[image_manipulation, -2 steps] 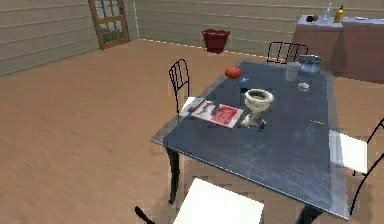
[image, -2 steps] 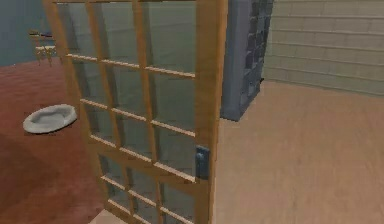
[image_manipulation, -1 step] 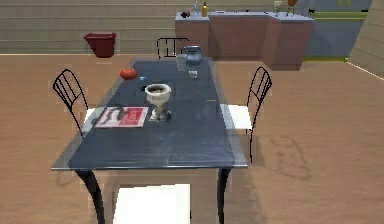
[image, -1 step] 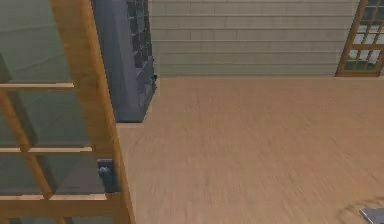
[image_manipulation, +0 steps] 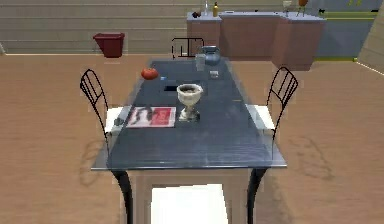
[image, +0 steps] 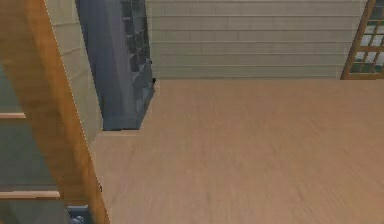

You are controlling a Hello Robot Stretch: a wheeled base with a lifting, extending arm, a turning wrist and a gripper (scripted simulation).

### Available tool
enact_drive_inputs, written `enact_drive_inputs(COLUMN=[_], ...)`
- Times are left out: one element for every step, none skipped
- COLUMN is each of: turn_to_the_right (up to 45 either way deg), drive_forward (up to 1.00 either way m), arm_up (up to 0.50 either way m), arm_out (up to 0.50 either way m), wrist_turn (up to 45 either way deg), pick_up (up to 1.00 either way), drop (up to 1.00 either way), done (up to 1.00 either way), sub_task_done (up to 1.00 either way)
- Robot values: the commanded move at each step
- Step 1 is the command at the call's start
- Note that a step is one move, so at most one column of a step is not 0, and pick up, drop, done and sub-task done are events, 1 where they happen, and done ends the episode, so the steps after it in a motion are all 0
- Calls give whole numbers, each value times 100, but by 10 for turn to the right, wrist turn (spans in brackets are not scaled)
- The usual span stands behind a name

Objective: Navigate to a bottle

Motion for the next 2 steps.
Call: enact_drive_inputs(turn_to_the_right=[-450,-450], drive_forward=[0,0], arm_up=[0,0], arm_out=[0,0], wrist_turn=[0,0], pick_up=[0,0], drop=[0,0], done=[0,0], sub_task_done=[0,0])
